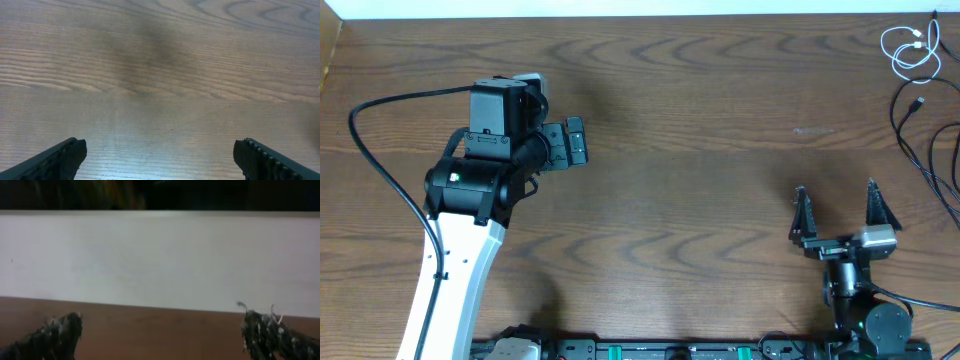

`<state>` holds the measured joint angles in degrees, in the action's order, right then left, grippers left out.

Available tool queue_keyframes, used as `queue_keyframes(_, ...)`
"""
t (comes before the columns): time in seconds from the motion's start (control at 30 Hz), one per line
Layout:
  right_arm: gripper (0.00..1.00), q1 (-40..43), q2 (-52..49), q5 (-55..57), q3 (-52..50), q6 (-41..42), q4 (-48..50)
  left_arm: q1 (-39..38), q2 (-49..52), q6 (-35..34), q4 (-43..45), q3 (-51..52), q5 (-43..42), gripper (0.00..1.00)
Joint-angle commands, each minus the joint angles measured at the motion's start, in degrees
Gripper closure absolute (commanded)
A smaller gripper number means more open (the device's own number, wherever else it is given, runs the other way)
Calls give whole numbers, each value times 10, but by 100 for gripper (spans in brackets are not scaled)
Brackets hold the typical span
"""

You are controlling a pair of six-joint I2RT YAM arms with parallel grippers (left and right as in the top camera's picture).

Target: Untangle cables

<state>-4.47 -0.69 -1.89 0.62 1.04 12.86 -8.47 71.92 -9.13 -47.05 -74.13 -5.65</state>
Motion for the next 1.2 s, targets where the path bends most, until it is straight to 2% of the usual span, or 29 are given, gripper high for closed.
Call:
queue_keyframes(0.0, 1, -5, 4, -2, -3, 8, -53, 0, 2, 3, -1, -10, 7, 1)
queue_keyframes(0.2, 1, -5, 4, 1, -3, 8, -170, 0, 2, 3, -1, -10, 7, 1)
queue_keyframes(1.17, 1, -5, 4, 0, -3, 8, -170, 0, 2, 3, -1, -10, 7, 1)
